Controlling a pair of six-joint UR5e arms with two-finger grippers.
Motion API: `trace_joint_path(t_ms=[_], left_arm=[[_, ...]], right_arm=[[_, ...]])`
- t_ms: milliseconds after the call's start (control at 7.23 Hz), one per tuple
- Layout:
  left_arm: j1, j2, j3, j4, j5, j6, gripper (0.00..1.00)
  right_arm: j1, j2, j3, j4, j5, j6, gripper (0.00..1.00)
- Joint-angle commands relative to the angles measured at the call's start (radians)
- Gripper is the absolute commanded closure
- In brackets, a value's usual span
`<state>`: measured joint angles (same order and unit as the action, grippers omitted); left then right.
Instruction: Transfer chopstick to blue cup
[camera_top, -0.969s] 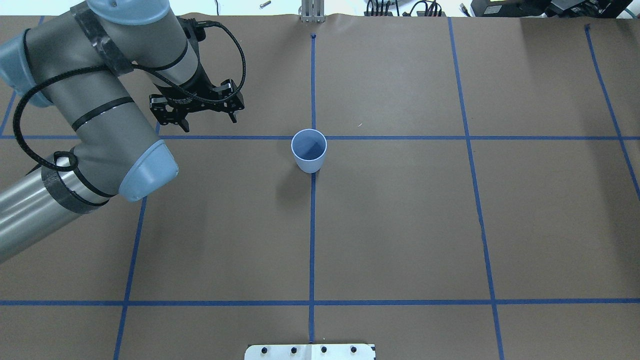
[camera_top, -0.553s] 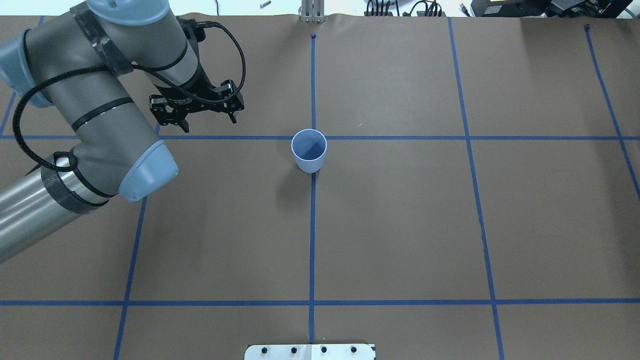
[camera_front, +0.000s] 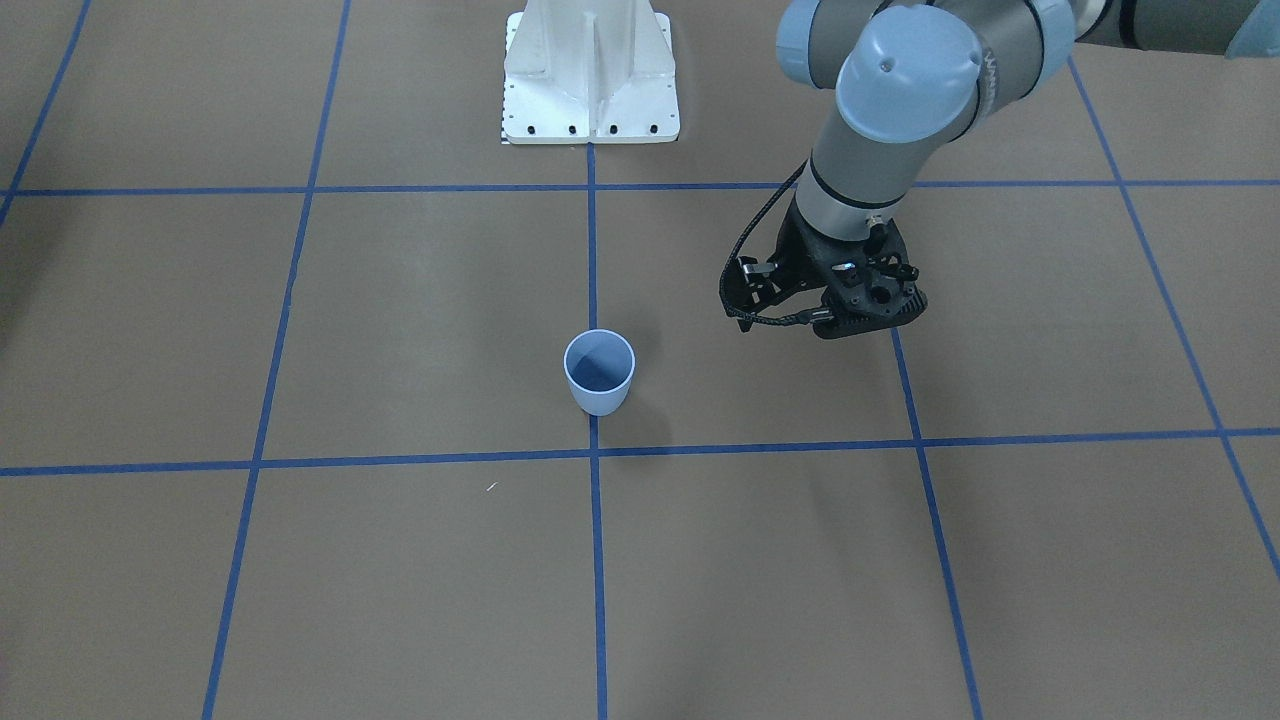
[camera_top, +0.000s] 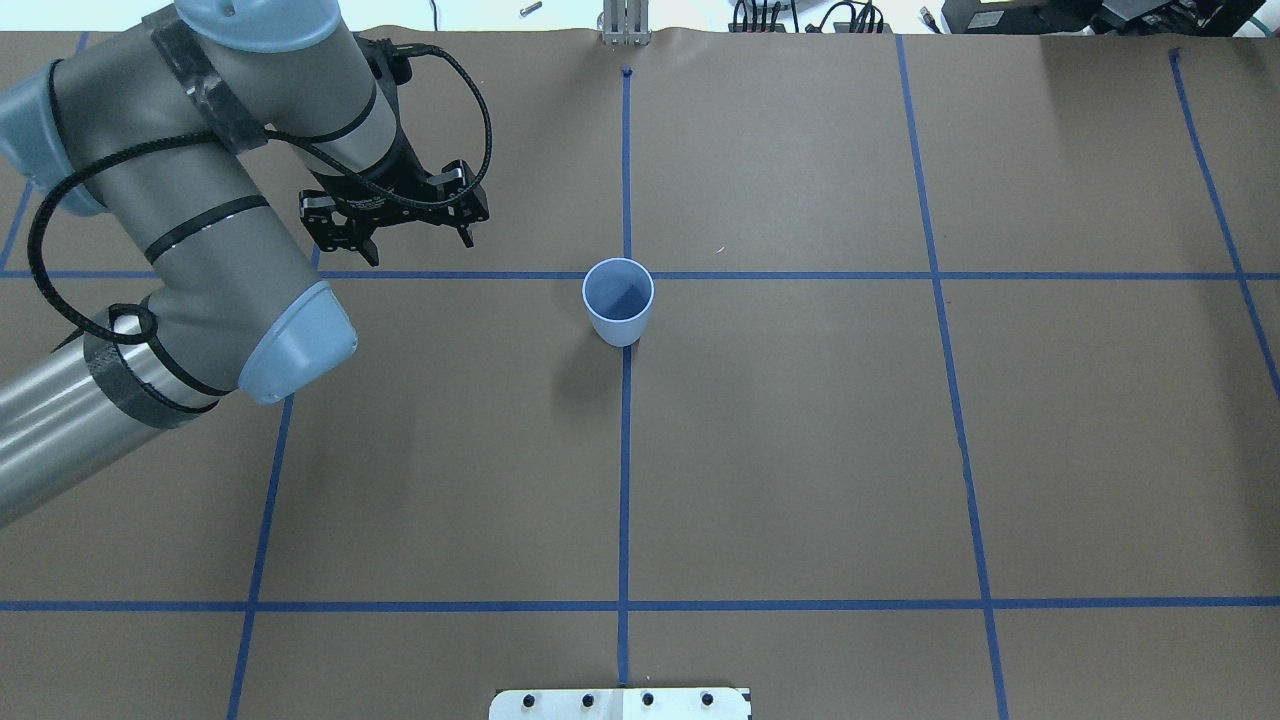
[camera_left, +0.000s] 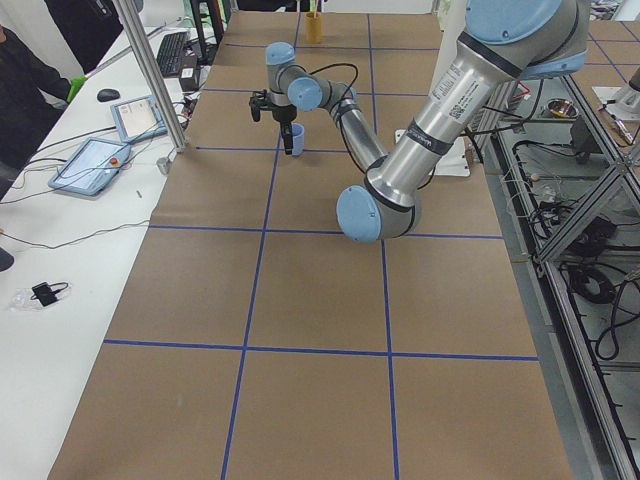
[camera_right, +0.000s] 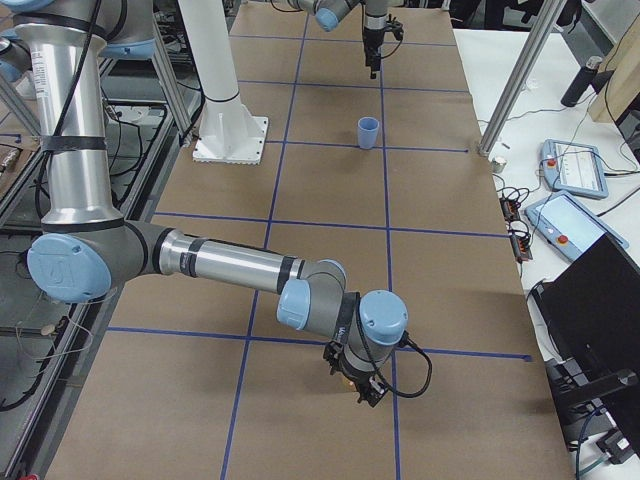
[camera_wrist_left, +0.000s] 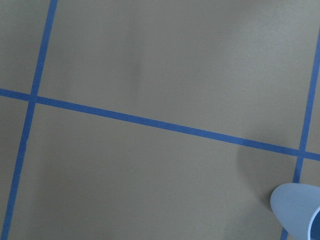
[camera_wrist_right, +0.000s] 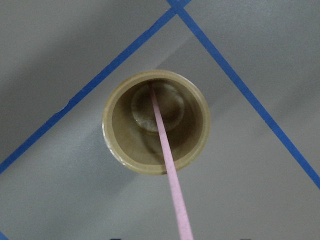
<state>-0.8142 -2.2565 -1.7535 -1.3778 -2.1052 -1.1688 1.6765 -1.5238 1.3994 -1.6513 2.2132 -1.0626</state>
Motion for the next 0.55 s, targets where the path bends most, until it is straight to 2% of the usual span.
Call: trace_joint_path(t_ms=[0, 415], left_arm=[[0.001, 0.009, 0.002, -0.001, 0.002, 0.000, 0.02], [0.001, 0.012, 0.000, -0.003, -0.005, -0.002, 0.02]], right_arm=[[0.002, 0.005, -0.004, 0.001, 0.000, 0.000, 0.50], [0.003, 0.008, -0.004, 0.002, 0.002, 0.003, 0.74]])
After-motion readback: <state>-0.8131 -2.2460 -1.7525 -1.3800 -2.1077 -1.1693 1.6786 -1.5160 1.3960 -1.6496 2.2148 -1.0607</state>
